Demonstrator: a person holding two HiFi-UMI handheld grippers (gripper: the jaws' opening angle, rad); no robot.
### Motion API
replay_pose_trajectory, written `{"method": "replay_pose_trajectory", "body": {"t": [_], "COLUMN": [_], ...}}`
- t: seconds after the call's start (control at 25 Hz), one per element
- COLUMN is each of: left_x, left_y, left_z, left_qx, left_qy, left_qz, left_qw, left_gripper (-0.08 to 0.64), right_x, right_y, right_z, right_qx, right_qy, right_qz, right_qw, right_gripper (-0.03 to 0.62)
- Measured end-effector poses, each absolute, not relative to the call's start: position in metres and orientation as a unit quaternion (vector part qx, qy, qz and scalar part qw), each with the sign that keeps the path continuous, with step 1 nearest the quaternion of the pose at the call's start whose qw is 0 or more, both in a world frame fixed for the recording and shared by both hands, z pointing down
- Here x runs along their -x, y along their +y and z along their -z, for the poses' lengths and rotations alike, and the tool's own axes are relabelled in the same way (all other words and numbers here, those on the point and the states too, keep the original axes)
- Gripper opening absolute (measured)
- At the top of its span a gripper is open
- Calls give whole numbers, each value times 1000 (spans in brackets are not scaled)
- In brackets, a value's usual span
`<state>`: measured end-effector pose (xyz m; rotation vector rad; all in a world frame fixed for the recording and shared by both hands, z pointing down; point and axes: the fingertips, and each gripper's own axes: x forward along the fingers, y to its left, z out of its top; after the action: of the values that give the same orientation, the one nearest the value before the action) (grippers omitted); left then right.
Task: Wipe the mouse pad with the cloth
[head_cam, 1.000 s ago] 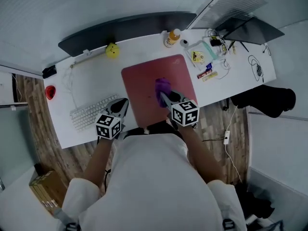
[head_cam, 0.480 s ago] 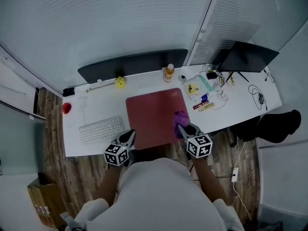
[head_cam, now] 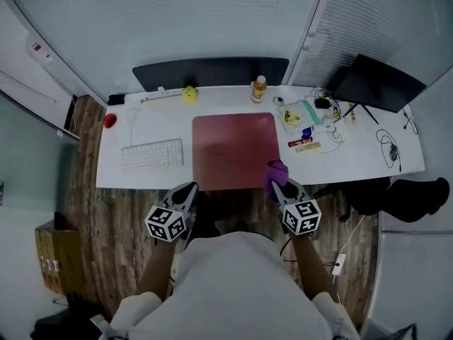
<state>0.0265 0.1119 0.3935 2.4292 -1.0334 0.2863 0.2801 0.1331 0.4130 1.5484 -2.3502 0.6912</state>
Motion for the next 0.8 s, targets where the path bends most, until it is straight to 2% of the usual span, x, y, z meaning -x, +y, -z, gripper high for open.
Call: {"method": "replay_pose_trajectory", "body": {"t": [0.36, 0.8], "left_x": [19, 72], "left_y": [154, 144], "left_z": [-364, -359], "left_qx": [-876, -882], "left_qy": [-423, -414], "left_qz": [-99, -106], "left_qw": [212, 198], "left_gripper": [21, 21], "right_x": [-259, -224], "right_y": [143, 129], "right_z": [-395, -360], "right_qx": [-501, -524], "right_qy": [-831, -827], "right_qz": [-206, -176], "right_qw": [128, 104], "right_gripper": [86, 84]}}
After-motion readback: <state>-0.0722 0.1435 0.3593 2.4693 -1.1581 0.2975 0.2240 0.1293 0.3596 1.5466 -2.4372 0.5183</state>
